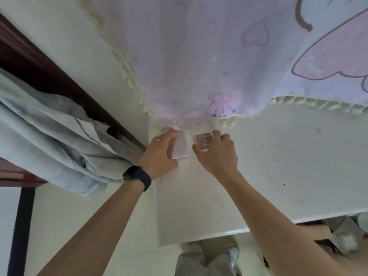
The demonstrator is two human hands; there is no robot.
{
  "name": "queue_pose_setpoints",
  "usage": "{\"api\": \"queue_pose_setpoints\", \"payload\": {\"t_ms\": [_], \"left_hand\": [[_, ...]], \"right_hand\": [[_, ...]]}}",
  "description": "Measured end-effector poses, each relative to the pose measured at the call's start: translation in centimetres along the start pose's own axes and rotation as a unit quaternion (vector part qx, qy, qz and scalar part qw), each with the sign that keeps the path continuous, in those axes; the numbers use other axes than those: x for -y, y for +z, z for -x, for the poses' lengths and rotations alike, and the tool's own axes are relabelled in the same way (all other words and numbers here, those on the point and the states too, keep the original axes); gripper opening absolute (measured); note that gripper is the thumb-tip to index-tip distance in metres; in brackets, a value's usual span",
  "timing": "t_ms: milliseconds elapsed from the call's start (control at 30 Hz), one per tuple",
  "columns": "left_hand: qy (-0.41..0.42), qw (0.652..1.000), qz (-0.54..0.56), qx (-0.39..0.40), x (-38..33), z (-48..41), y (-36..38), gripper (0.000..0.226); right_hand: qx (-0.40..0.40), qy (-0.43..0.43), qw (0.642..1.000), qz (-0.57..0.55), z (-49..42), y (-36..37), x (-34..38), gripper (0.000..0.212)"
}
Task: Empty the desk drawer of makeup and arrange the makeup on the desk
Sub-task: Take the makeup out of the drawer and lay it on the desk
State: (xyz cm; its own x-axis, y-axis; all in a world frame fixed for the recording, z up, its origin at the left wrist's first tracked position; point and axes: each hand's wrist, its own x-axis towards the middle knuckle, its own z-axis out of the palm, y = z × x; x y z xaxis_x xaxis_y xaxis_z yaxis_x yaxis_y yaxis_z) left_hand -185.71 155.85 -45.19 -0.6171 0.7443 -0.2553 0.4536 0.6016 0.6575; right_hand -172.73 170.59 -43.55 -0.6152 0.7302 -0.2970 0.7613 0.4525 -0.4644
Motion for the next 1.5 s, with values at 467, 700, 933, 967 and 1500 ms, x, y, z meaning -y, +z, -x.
{"api": "queue_pose_setpoints", "payload": {"t_ms": [467,700,933,967,1500], "left_hand": [[-0.062,0.993,-0.025,-0.092,2.1,1.5,0.6,0.083],[-0.073,0.995,-0.035,-0.061,2.1,1.4,-0.2,0.080],[-0.092,0.994,-0.028,-0.048,1.6,1.5,-0.9,0.078],[-0.088,0.994,-0.029,-0.050,1.4,1.4,-0.9,0.078],[0.142,0.989,-0.004,-0.029,-13.7,14.7,15.2,0.047]], "right_hand": [[0.059,-0.116,0.992,-0.003,-0.7,0.4,-1.7,0.067],[0.107,-0.114,0.987,-0.046,-1.3,-0.7,-2.2,0.064],[0.133,-0.121,0.982,-0.049,-2.0,-1.6,-2.7,0.066],[0.134,-0.119,0.982,-0.052,-2.0,-1.5,-2.8,0.069],[-0.023,0.085,0.968,-0.235,20.6,-6.2,-21.4,0.037]]}}
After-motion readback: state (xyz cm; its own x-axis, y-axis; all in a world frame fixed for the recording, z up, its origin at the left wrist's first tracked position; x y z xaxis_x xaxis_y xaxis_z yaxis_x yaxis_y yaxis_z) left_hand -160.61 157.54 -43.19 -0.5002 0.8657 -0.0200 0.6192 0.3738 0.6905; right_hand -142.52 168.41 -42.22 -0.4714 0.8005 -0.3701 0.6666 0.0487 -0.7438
